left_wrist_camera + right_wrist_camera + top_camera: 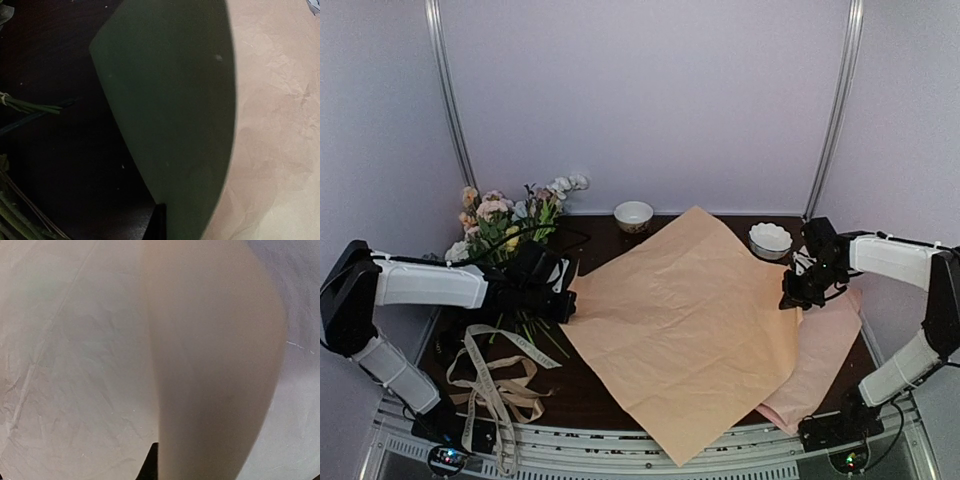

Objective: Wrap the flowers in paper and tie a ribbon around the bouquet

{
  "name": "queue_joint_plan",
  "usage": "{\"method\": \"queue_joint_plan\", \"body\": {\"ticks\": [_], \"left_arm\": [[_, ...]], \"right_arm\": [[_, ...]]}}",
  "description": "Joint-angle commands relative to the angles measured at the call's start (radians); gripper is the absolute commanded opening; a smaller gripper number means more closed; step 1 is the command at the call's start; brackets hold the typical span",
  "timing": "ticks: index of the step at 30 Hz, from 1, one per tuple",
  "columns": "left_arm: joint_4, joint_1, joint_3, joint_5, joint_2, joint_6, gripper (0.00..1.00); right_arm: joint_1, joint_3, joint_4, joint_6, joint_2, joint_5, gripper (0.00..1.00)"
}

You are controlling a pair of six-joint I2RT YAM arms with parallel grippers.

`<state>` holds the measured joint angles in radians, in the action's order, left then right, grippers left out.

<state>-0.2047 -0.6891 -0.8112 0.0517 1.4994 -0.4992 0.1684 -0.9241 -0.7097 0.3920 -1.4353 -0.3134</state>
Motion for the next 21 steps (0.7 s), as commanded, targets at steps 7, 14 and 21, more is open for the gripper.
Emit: {"method": "queue_joint_plan", "body": {"ticks": [7, 14, 21], "left_arm": [[0.06, -0.004, -0.066, 0.02, 0.11, 0.0, 0.0], [0.057, -0.004, -0.068, 0.059, 0.113, 0.01, 0.0], [0.012, -0.004, -0.123, 0.072, 0.104, 0.047, 0.52]], "right_arm": [[-0.006, -0.038, 0.089, -0.01, -0.124, 0.065, 0.05], [-0.006, -0.08, 0.078, -0.024, -0.145, 0.115, 0.06], [-0.006, -0.108, 0.056, -0.031, -0.143, 0.142, 0.33]]}}
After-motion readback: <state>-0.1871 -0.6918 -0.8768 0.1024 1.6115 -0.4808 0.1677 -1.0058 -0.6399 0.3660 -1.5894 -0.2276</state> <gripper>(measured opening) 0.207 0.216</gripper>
